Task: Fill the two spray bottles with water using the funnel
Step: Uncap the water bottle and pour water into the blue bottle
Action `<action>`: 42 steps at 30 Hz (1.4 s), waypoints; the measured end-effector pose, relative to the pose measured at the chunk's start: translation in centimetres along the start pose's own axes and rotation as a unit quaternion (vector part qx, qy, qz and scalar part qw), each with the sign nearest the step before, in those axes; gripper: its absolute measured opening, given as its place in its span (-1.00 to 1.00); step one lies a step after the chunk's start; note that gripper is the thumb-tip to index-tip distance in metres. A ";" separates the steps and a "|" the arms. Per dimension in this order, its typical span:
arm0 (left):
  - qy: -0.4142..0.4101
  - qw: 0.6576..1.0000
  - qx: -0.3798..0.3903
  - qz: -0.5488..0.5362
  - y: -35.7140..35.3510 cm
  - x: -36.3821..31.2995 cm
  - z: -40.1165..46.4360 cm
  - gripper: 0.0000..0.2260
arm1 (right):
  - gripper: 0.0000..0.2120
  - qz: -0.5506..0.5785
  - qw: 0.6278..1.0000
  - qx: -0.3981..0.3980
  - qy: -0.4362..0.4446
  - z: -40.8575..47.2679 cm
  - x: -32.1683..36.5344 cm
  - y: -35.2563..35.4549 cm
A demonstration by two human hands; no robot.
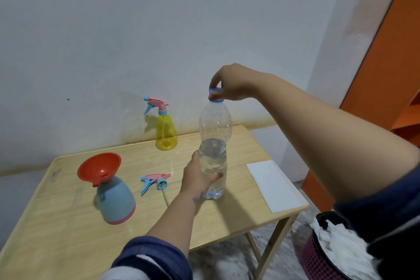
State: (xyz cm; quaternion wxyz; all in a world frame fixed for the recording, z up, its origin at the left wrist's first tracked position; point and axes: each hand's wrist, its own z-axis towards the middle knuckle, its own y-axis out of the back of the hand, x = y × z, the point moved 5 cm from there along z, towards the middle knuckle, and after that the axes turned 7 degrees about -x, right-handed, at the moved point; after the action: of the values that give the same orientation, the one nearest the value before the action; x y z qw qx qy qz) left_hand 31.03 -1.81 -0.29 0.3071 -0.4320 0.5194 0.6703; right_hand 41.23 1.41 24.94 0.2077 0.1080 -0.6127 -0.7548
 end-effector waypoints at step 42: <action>-0.023 0.999 -0.025 -0.011 0.0 0.5 -0.4 -0.28 | -0.34 0.525 0.813 -0.139 -0.208 -8.6 -5.3 -19.4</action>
State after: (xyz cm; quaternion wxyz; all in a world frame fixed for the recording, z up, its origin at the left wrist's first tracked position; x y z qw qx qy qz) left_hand 30.96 -2.22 -0.75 0.3150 -0.4298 0.4906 0.6895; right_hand 46.02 -0.65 3.73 0.4532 -0.4197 -0.4936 -0.6122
